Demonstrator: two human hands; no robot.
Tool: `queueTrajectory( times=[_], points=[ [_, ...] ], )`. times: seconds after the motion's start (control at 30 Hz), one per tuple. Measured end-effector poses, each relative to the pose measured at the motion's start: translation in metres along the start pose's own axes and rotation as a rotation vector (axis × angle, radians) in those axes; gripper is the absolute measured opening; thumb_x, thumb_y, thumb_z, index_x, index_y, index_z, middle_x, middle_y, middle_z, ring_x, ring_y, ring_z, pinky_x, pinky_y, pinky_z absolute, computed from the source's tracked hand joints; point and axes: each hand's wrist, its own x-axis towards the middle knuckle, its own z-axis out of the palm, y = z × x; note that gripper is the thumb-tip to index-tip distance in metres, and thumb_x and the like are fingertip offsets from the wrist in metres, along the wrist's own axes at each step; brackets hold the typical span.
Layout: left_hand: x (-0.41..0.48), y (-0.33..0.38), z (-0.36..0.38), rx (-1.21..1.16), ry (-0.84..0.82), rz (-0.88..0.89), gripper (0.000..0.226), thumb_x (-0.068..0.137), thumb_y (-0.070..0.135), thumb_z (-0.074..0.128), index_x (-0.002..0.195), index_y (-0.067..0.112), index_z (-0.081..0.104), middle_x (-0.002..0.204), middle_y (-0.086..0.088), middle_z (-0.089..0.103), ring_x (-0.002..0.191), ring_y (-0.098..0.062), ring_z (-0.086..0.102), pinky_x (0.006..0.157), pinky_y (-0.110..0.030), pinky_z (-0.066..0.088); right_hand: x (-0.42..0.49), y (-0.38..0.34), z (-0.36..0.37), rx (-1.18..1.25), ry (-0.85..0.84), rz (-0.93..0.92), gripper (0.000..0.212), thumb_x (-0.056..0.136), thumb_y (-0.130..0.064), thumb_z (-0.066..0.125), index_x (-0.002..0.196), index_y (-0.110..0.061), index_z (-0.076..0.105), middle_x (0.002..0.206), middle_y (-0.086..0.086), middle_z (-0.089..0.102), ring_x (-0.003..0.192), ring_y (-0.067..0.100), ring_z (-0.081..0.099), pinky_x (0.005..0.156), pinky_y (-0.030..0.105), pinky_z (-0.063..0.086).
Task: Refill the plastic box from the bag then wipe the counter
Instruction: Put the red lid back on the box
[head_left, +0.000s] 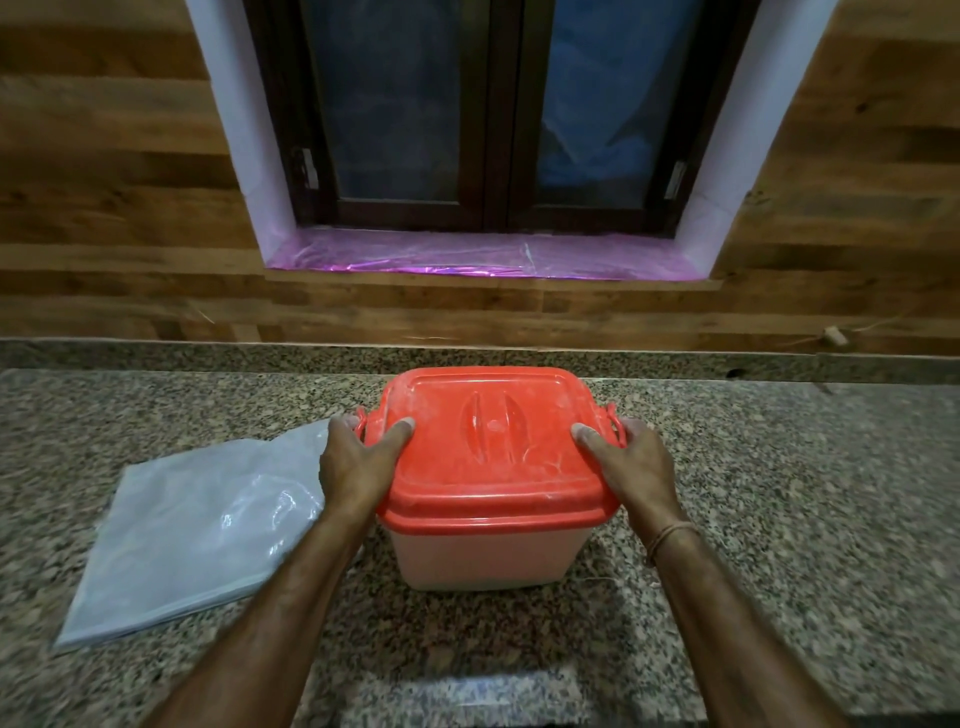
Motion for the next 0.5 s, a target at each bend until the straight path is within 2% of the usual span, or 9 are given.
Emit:
queueTrajectory(
  times=[0.1,0.17,0.23,0.3,0.37,0.43,0.5],
  points=[
    [0.004,-0.004,-0.001,0.014,-0.041,-0.002,0.078,0.074,0.067,0.071,0.13,0.022,0.043,0.109,0.0,0.056,0.101,-0.029,0.064,0.088,-0.051,0.059,-0.005,-0.006,-0.001,-0.109,0.025,-0.039,0.05,0.089,-0.058,0.071,0.119,-0.018,0.069,0.099,0.001,0.075,0.08,0.017,0.073,0.071,0.036,0.064],
    [0.005,-0.003,-0.001,0.075,-0.056,0.042,0.064,0.08,0.064,0.067,0.121,0.023,0.041,0.108,-0.003,0.059,0.098,-0.031,0.064,0.086,-0.051,0.058,-0.009,-0.009,0.003,-0.264,0.058,-0.103,0.047,0.096,-0.056,0.061,0.12,-0.017,0.067,0.098,0.0,0.073,0.079,0.016,0.07,0.07,0.033,0.06],
    [0.003,-0.001,0.005,0.199,-0.049,0.131,0.047,0.094,0.054,0.059,0.118,0.019,0.037,0.112,-0.009,0.062,0.091,-0.032,0.063,0.08,-0.044,0.056,-0.012,-0.013,0.007,-0.437,0.098,-0.191,0.046,0.103,-0.052,0.049,0.123,-0.014,0.065,0.098,0.002,0.073,0.084,0.021,0.069,0.08,0.038,0.06],
    [-0.002,0.001,0.011,0.299,-0.037,0.19,0.039,0.102,0.045,0.05,0.123,0.016,0.034,0.117,-0.015,0.063,0.09,-0.035,0.062,0.074,-0.04,0.049,-0.014,-0.015,0.009,-0.531,0.116,-0.234,0.048,0.107,-0.048,0.041,0.131,-0.012,0.061,0.106,0.007,0.073,0.094,0.026,0.069,0.09,0.042,0.057],
    [-0.004,0.0,0.013,0.317,-0.039,0.201,0.045,0.103,0.046,0.045,0.134,0.016,0.032,0.13,-0.017,0.062,0.103,-0.041,0.064,0.082,-0.043,0.05,-0.015,-0.017,0.008,-0.569,0.076,-0.258,0.052,0.108,-0.043,0.037,0.144,-0.009,0.052,0.123,0.011,0.071,0.108,0.029,0.068,0.099,0.044,0.053],
    [0.001,-0.002,0.013,0.317,-0.066,0.17,0.056,0.102,0.051,0.044,0.146,0.019,0.03,0.14,-0.015,0.058,0.115,-0.041,0.062,0.095,-0.047,0.049,-0.013,-0.014,0.006,-0.497,0.003,-0.266,0.057,0.109,-0.043,0.037,0.156,-0.012,0.04,0.139,0.011,0.064,0.119,0.029,0.065,0.105,0.047,0.051],
    [0.006,-0.002,0.013,0.322,-0.091,0.122,0.066,0.099,0.059,0.045,0.15,0.019,0.033,0.142,-0.013,0.058,0.121,-0.039,0.06,0.1,-0.047,0.048,-0.01,-0.008,0.002,-0.304,-0.099,-0.209,0.059,0.106,-0.048,0.043,0.158,-0.022,0.036,0.134,0.007,0.067,0.111,0.026,0.071,0.097,0.05,0.059]
  ],
)
